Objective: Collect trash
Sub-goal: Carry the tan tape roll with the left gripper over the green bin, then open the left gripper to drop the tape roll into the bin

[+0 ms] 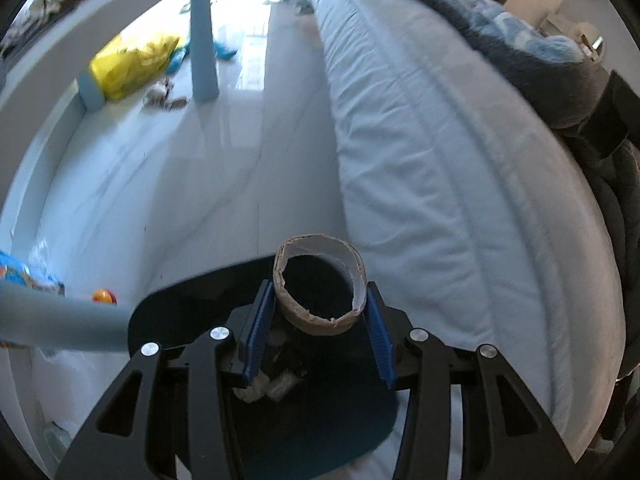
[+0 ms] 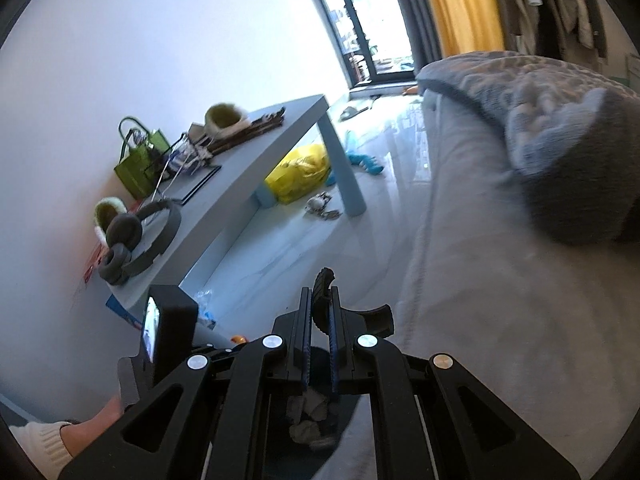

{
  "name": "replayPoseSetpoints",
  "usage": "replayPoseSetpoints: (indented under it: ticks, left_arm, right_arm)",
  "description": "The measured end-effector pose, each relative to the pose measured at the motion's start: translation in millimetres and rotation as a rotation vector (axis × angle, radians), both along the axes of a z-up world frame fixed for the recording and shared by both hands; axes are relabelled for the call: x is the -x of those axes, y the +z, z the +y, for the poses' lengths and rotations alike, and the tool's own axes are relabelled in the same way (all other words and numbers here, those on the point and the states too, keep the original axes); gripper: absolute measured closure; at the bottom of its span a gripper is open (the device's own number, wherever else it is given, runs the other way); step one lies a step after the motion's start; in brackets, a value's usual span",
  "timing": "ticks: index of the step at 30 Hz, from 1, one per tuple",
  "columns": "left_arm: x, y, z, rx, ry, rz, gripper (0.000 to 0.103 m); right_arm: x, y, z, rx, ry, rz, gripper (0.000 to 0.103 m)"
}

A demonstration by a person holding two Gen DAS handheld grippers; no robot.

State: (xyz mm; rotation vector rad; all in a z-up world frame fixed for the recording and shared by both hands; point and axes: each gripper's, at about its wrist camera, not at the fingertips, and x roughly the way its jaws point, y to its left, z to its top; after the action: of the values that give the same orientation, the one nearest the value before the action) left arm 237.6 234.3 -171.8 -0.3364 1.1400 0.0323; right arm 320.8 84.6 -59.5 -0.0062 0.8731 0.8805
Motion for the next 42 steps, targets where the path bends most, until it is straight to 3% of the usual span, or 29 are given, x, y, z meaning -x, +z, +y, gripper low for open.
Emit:
replayPoseSetpoints:
  ticks: [13, 19, 28, 42]
  left_arm:
    - [30, -66, 39, 0.079, -0.011, 0.255, 0.054]
    - [42, -73, 51, 0.093, -0.019, 0.299, 0.040]
    - [53, -49, 69, 0.079, -0.002, 0.221, 0.039]
    - [66, 27, 87, 0.030, 0.039, -0.043, 0.057]
  right_arm:
    - [15, -48, 67, 0.113, 0.102, 0.102, 0.095]
    - [16, -69, 87, 0.146, 0.119, 0.163, 0.095]
    - [27, -104, 115, 0.248, 0.184, 0.204, 0.095]
    - [42, -151, 132, 0.386, 0.241, 0.257, 0.095]
